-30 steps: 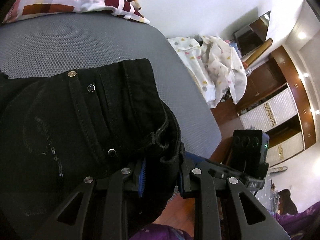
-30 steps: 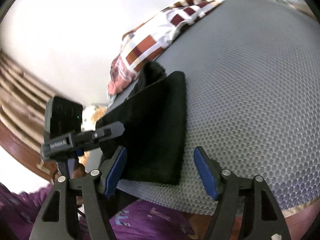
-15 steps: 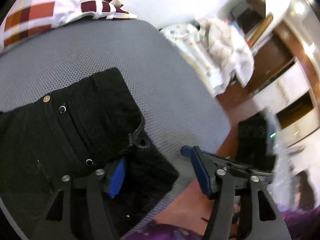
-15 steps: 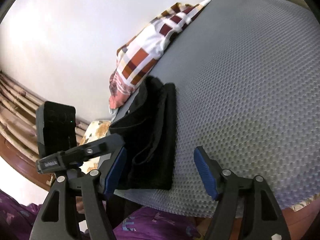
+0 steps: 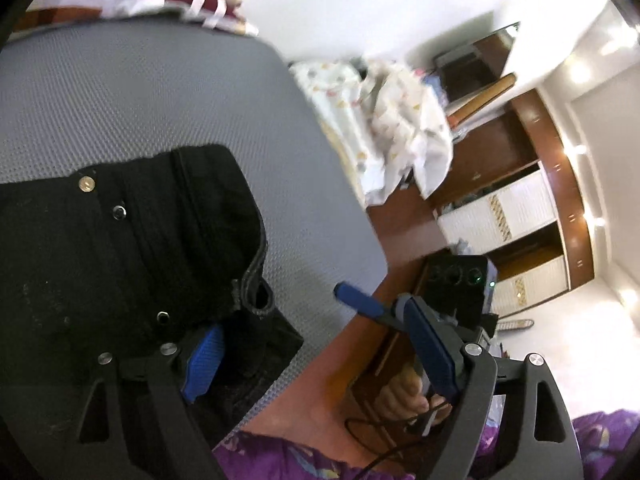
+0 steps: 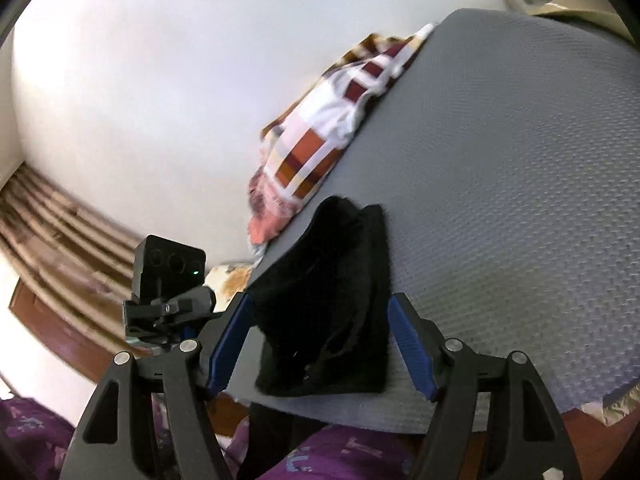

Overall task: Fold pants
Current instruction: 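Open the left gripper and withdraw it from the folded jeans, then grasp the edge of the folded jeans with the right gripper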

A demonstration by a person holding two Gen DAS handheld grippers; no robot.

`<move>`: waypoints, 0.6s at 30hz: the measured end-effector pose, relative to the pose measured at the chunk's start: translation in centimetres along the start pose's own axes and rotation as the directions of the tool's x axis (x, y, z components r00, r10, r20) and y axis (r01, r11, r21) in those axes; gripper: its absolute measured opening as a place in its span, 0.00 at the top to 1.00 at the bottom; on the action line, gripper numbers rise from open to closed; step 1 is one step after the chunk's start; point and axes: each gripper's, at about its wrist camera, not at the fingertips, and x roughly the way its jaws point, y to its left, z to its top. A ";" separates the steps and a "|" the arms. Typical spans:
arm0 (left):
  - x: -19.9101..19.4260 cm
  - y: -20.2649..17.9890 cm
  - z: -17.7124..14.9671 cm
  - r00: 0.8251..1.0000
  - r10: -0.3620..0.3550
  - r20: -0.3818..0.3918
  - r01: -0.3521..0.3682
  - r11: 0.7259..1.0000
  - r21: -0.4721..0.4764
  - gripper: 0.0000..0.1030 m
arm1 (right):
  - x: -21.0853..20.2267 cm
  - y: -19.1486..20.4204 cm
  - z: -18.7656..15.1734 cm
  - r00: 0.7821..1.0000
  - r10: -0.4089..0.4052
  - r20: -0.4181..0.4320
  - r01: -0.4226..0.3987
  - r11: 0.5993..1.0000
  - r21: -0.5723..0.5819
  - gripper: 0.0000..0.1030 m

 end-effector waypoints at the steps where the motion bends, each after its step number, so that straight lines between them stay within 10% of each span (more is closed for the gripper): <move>1: -0.1 0.1 -0.2 1.000 0.003 -0.001 -0.003 1.000 0.009 0.19 | 0.5 0.3 -0.1 0.999 0.030 -0.016 -0.030 1.000 -0.008 0.33; 7: 1.0 -0.4 -2.0 0.997 0.073 -0.017 -0.071 0.993 0.097 0.19 | 3.2 1.5 1.3 0.986 0.146 -0.085 -0.144 0.989 0.037 0.33; 11: 2.3 -3.4 -4.0 0.981 0.195 0.001 -0.186 0.933 0.309 0.19 | 5.7 3.2 2.5 0.972 0.114 -0.205 -0.121 0.992 -0.023 0.33; 18: 0.3 -5.0 -6.3 0.993 0.111 -0.030 -0.093 0.932 0.349 0.19 | 6.2 4.1 3.1 0.966 0.074 -0.246 -0.090 0.994 -0.055 0.29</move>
